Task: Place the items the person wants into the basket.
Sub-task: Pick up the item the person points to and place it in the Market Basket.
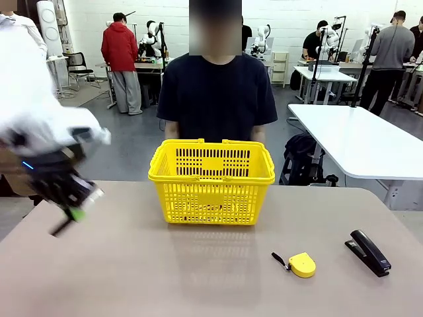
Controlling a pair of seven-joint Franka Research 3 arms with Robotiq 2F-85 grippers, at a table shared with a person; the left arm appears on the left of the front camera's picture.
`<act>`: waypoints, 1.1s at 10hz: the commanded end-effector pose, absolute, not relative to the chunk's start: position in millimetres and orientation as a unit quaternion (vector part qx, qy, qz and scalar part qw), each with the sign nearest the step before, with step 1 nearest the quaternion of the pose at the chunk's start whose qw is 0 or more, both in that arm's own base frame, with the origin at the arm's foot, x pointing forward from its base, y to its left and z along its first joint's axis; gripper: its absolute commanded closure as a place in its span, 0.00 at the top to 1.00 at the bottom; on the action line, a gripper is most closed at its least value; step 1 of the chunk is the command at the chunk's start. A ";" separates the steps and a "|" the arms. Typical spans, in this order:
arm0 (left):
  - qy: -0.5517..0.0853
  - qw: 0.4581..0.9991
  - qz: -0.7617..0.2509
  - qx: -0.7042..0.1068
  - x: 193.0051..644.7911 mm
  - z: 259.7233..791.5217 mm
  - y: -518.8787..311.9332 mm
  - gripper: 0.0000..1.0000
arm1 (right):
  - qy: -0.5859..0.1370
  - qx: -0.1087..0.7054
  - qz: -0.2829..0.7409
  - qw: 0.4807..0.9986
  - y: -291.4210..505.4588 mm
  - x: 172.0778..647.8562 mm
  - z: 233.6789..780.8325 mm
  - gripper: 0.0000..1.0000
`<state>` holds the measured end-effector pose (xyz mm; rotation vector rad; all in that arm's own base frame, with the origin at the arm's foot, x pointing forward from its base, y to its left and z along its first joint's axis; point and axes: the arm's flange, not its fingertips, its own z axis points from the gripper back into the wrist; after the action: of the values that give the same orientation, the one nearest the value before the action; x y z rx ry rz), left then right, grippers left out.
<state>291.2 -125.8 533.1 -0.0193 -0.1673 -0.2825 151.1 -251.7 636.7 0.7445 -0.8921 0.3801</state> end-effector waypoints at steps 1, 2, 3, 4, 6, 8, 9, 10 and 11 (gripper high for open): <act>-0.092 0.980 -0.175 -0.001 264.4 635.3 -105.3 0.00 | -0.428 0.355 0.183 0.810 -250.8 151.2 638.7 1.00; -0.104 0.978 -0.180 -0.004 253.6 657.5 -104.5 0.00 | -0.428 0.355 0.183 0.810 -250.8 151.2 638.7 1.00; -0.114 0.976 -0.186 -0.005 251.2 677.1 -101.1 0.00 | -0.428 0.355 0.183 0.810 -250.8 151.2 638.7 1.00; -0.118 0.974 -0.193 -0.003 249.4 690.5 -98.5 0.00 | -0.428 0.355 0.183 0.810 -250.8 151.2 638.7 1.00; -0.116 0.975 -0.188 0.004 243.6 695.1 -95.1 0.00 | -0.428 0.355 0.183 0.810 -250.8 151.2 638.7 1.00; -0.133 0.973 -0.187 0.008 236.4 686.4 -82.0 0.00 | -0.428 0.355 0.183 0.810 -250.8 151.2 638.7 1.00; -0.116 0.976 -0.184 -0.009 244.7 695.9 -99.1 0.00 | -0.428 0.355 0.183 0.810 -250.8 151.2 638.7 1.00; -0.116 0.976 -0.184 -0.009 244.7 695.9 -99.1 0.00 | -0.428 0.355 0.183 0.810 -250.8 151.2 638.7 1.00; -0.116 0.976 -0.184 -0.009 244.7 695.9 -99.1 0.00 | -0.428 0.355 0.183 0.810 -250.8 151.2 638.7 1.00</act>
<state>243.2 -97.8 693.5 -0.0145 -0.2341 -0.3690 150.2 -252.2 636.7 0.7432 -0.8931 0.3775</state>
